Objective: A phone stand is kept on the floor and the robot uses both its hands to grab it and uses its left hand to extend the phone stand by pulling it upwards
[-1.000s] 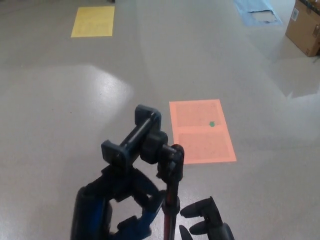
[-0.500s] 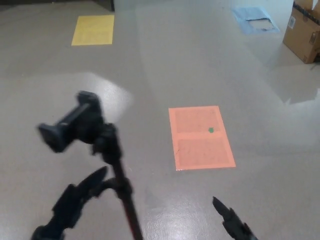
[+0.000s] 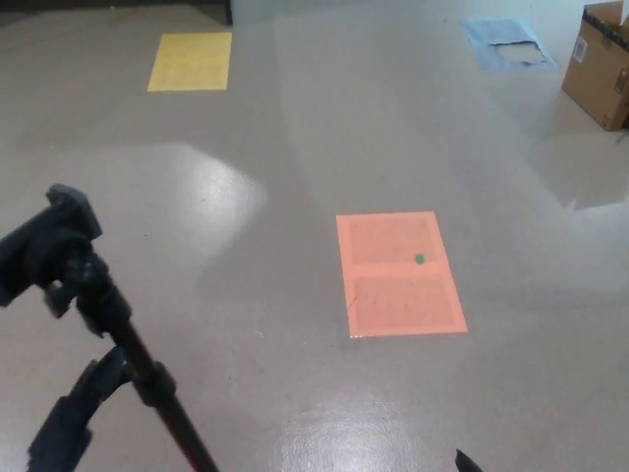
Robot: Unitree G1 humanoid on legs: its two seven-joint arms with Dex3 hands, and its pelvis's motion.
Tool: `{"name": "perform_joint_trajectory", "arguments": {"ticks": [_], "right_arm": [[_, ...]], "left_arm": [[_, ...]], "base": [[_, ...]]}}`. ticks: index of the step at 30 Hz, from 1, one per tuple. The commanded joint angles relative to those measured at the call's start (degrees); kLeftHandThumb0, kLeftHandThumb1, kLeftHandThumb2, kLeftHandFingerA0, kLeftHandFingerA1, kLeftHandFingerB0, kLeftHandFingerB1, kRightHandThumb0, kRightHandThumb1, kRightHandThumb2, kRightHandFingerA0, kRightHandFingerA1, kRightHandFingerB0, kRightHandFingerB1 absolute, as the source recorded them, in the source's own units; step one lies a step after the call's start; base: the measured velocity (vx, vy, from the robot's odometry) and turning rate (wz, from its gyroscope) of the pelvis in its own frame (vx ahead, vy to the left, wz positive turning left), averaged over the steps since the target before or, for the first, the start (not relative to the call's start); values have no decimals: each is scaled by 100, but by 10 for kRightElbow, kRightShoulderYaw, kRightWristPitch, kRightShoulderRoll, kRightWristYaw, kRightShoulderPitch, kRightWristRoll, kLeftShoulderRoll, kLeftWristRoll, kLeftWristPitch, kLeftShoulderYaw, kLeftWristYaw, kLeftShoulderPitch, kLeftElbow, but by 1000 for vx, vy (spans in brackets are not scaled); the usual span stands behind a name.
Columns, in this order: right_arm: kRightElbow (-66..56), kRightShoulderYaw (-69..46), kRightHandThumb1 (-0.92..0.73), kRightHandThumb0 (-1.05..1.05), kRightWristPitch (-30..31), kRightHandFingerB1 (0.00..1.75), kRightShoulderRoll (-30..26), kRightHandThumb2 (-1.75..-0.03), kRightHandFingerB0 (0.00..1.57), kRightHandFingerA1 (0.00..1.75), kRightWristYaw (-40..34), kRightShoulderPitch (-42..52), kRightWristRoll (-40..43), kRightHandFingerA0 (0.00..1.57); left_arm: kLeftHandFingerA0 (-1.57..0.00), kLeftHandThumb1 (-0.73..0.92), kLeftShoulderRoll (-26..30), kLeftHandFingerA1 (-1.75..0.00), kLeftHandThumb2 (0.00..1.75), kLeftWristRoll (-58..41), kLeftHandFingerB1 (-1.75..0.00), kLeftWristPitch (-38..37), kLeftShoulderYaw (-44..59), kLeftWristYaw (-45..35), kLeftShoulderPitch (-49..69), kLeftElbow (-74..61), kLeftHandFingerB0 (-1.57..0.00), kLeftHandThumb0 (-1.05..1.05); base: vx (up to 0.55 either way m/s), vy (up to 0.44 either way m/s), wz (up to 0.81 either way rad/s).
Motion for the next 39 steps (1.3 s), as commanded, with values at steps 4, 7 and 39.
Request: {"name": "perform_joint_trajectory", "arguments": {"ticks": [4, 7, 39], "right_arm": [[-6, -16, -70, -105, -41, 14, -17, -110, 0, 20, 17, 25, 22, 0], [-2, -15, -71, -105, -45, 10, -15, -105, 0, 16, 12, 25, 12, 0], [-6, -18, -71, -103, -53, 16, -2, -112, 0, 22, -15, 33, -31, 0]], "left_arm": [[-4, 48, -10, -36, 91, -17, -26, 67, -21, -32, 48, 86, -3, -80], [-5, 56, -11, -36, 91, -20, -28, 51, -27, -34, 47, 84, 0, -91], [0, 24, -58, -49, 91, 23, -48, 39, -121, -20, 55, 10, 0, -39]], "base": [[0, 0, 0], [0, 0, 0], [0, 0, 0]]}}
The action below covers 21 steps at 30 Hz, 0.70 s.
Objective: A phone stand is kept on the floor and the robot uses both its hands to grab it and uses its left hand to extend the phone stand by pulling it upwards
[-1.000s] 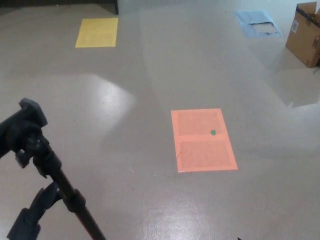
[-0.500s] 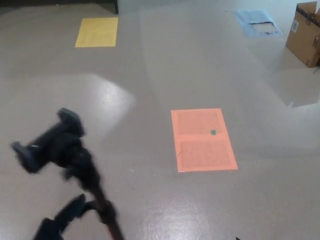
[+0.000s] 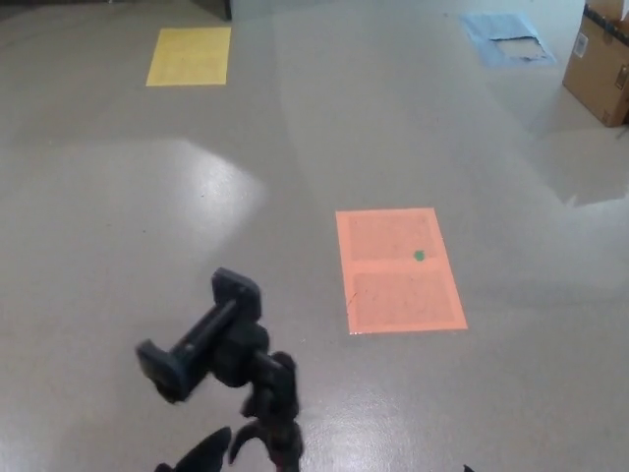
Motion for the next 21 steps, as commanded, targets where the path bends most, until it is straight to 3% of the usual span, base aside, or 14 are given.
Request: {"name": "perform_joint_trajectory", "arguments": {"ticks": [1, 2, 3, 8, 10, 11, 12, 13, 14, 16, 17, 18, 19, 21], "right_arm": [[1, -4, -81, -92, -2, 0, -2, -68, 0, 10, -13, 1, -21, 0], [-1, -3, -65, -95, 2, 1, 0, -97, 0, 18, -16, 1, -27, 0], [-5, -1, -73, -105, 11, 11, 2, -110, 0, 19, -18, 3, -34, 0], [-12, -1, -72, -105, 0, 13, -3, -113, 0, 23, -25, 18, -42, 0], [-17, -6, -70, -103, -22, 0, -15, -101, 0, 22, -36, 43, -48, 0], [-27, -12, -86, -92, -28, 0, -22, -66, 0, 25, -39, 59, -50, 0], [-32, -17, -65, -94, -35, 0, -28, -96, 0, 22, -39, 76, -44, 0], [-37, -25, -65, -94, -43, 0, -36, -96, 0, 22, -37, 99, -34, 0], [-39, -33, -76, -105, -56, 13, -41, -114, 0, 22, -48, 117, -39, 0], [-35, -46, -64, -93, -80, 0, -42, -95, 0, 23, -52, 135, -20, 0], [-34, -65, -76, -104, -110, 11, -52, -111, 0, 22, -65, 169, -15, 7], [-28, -72, -79, -105, -132, 9, -54, -111, 0, 22, -75, 185, -14, 0], [-10, -78, -74, -98, -164, 11, -52, -107, 0, 27, -86, 195, -5, 0], [-3, -89, -77, -98, -185, 5, -51, -105, 0, 25, -96, 215, -7, 11]], "left_arm": [[0, 24, 1, -49, 91, 6, -48, 17, 4, -4, 7, 2, 0, -39], [0, 23, 3, -49, 90, 1, -48, 17, 5, -7, 7, 3, 0, -39], [0, 23, 6, -49, 90, -4, -48, 16, 9, -9, 7, 6, 0, -39], [0, 23, 20, -49, 91, -17, -49, -17, 43, -13, 21, 49, 0, -40], [0, 24, 27, -49, 91, -26, -49, -43, 64, -15, 40, 78, 0, -40], [0, 24, 30, -49, 91, -39, -49, -61, 83, -17, 46, 100, 0, -40], [-9, 53, 35, -41, 91, -50, -35, -77, 99, -21, 53, 119, -4, -87], [-9, 53, 43, -41, 91, -65, -35, -98, 120, -26, 62, 146, -4, -87], [-14, 65, 50, -28, 61, -89, -27, -108, 138, -37, 72, 162, -12, -85], [-14, 66, 51, -28, 61, -97, -26, -127, 156, -40, 81, 183, -13, -85], [0, 60, 58, -36, 94, -111, -29, -164, 182, -46, 82, 237, -12, -91], [-1, 54, 62, -36, 94, -120, -31, -172, 194, -53, 89, 251, -7, -82], [0, 29, 61, -49, 94, -116, -48, -183, 207, -44, 92, 264, 0, -39], [0, 29, 57, -49, 94, -120, -47, -193, 218, -46, 94, 278, 0, -39]], "base": [[0, 0, 0], [0, 0, 0], [0, 0, 0], [0, 0, 0], [0, 0, 0], [0, 0, 0], [0, 0, 0], [0, 0, 0], [0, 0, 0], [0, 0, 0], [0, 0, 0], [0, 0, 0], [0, 0, 0], [0, 0, 0]]}}
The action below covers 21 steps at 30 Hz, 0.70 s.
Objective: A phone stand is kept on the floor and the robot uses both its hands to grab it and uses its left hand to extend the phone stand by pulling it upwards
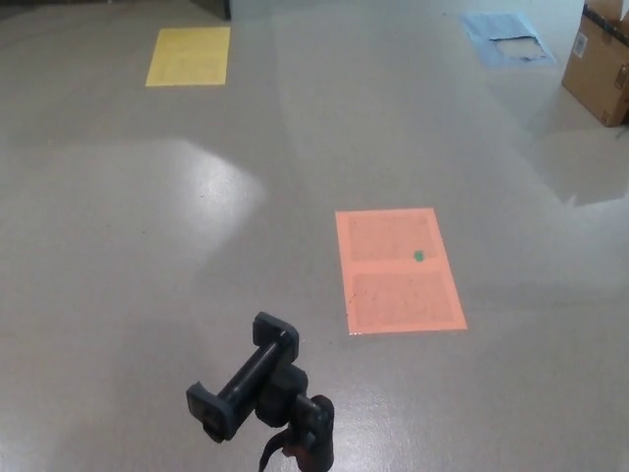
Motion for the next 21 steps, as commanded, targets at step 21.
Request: {"name": "perform_joint_trajectory", "arguments": {"ticks": [21], "right_arm": [[169, -92, -66, -84, -251, 10, -9, -98, 0, 25, -93, 116, 10, 0]], "left_arm": [[-23, 74, 11, -31, 63, -126, -28, -144, 97, -87, 5, 171, -18, -82]], "base": [[0, 0, 0]]}}
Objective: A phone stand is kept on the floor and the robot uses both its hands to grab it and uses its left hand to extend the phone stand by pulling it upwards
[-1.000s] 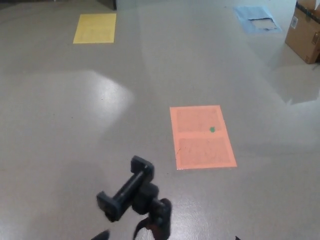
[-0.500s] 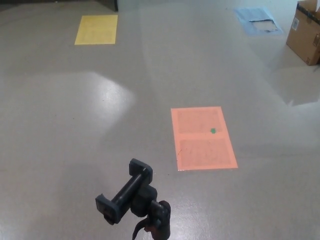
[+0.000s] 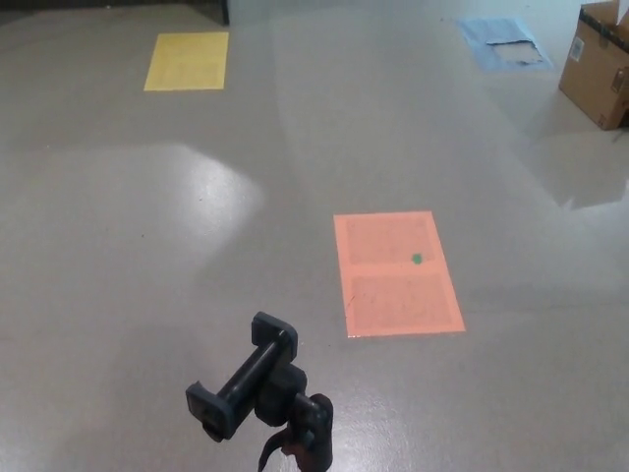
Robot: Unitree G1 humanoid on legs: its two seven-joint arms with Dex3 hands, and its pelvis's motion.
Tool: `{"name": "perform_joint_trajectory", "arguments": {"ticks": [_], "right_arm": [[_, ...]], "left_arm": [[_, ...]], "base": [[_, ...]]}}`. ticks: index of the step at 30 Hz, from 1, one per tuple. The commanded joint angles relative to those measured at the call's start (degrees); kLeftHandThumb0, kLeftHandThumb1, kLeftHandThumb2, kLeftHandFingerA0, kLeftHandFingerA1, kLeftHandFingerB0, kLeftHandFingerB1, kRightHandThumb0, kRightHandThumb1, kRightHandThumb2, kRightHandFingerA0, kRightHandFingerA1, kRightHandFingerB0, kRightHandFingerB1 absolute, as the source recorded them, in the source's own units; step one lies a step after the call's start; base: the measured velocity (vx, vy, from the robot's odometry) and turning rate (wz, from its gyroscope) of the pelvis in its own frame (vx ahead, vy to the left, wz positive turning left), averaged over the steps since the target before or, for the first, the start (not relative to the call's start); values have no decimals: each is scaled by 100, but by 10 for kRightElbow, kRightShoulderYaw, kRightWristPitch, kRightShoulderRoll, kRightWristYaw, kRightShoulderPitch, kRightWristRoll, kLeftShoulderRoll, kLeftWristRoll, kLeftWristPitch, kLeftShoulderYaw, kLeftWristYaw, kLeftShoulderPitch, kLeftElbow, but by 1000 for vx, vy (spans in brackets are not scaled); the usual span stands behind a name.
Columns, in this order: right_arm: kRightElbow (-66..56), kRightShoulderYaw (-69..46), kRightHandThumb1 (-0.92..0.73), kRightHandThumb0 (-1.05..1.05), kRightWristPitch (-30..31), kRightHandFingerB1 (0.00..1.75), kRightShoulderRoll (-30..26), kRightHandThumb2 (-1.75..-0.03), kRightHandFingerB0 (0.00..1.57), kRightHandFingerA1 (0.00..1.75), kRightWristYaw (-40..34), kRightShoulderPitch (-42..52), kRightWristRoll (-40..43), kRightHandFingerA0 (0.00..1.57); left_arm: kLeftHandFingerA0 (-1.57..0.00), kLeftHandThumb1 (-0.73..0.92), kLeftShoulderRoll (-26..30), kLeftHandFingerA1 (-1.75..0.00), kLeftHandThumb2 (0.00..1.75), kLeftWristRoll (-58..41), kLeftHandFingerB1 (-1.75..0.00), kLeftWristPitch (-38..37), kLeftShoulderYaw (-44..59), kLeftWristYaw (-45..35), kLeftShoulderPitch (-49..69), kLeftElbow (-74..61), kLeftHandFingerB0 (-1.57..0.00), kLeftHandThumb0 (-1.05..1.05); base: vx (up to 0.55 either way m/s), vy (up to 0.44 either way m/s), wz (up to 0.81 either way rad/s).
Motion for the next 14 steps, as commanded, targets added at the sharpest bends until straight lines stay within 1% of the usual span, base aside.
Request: {"name": "perform_joint_trajectory", "arguments": {"ticks": [1, 4, 6, 7, 8, 9, 10, 11, 12, 13, 14], "right_arm": [[43, -17, -66, -84, -94, 10, -6, -98, 0, 25, -31, -8, 11, 0], [52, -19, -65, -84, -105, 12, -6, -98, 0, 27, -36, -10, 0, 0], [55, -20, -66, -86, -106, 10, -7, -97, 0, 24, -31, -13, 3, 0], [59, -23, -78, -69, -107, 2, -5, -63, 0, 50, -35, -15, -1, 7], [63, -23, -62, -83, -103, 11, -4, -95, 0, 32, -34, -18, -1, 0], [66, -23, -62, -83, -102, 11, -3, -95, 0, 32, -33, -19, -2, 0], [76, -24, -64, -78, -114, 8, -4, -93, 0, 57, -41, -23, -10, 9], [75, -24, -62, -83, -114, 11, -4, -96, 0, 44, -41, -23, -11, 1], [69, -24, -62, -83, -109, 11, -4, -96, 0, 44, -36, -19, -9, 1], [51, -24, -63, -83, -98, 13, -4, -97, 0, 34, -28, -10, -7, 0], [51, -24, -63, -83, -98, 13, -4, -97, 0, 34, -28, -10, -7, 0]], "left_arm": [[-23, 74, 8, -31, 63, -61, -28, -61, 21, -50, -18, 48, -18, -82], [-22, 73, 7, -30, 62, -73, -29, -67, 22, -67, -17, 51, -19, -81], [-22, 74, 5, -30, 62, -71, -28, -68, 23, -69, -19, 53, -19, -80], [-21, 70, 7, -30, 64, -73, -28, -70, 24, -75, -20, 57, -17, -82], [-21, 70, 6, -31, 64, -76, -28, -74, 25, -80, -23, 61, -18, -82], [-21, 70, 6, -31, 64, -78, -28, -76, 25, -84, -24, 64, -18, -82], [-22, 73, 5, -30, 62, -81, -28, -74, 26, -87, -22, 61, -19, -81], [-22, 73, 4, -30, 62, -85, -28, -72, 27, -91, -21, 61, -19, -82], [-22, 73, 3, -30, 62, -88, -28, -70, 27, -94, -22, 61, -19, -82], [-22, 74, 4, -30, 63, -83, -28, -76, 30, -94, -25, 67, -18, -82], [-22, 74, 4, -30, 63, -83, -28, -76, 30, -94, -25, 67, -18, -82]], "base": [[0, 0, 0], [0, 0, 0], [0, 0, 0], [0, 0, 0], [0, 0, 0], [0, 0, 0], [0, 0, 0], [0, 0, 0], [0, 0, 0], [0, 0, 0], [0, 0, 0]]}}
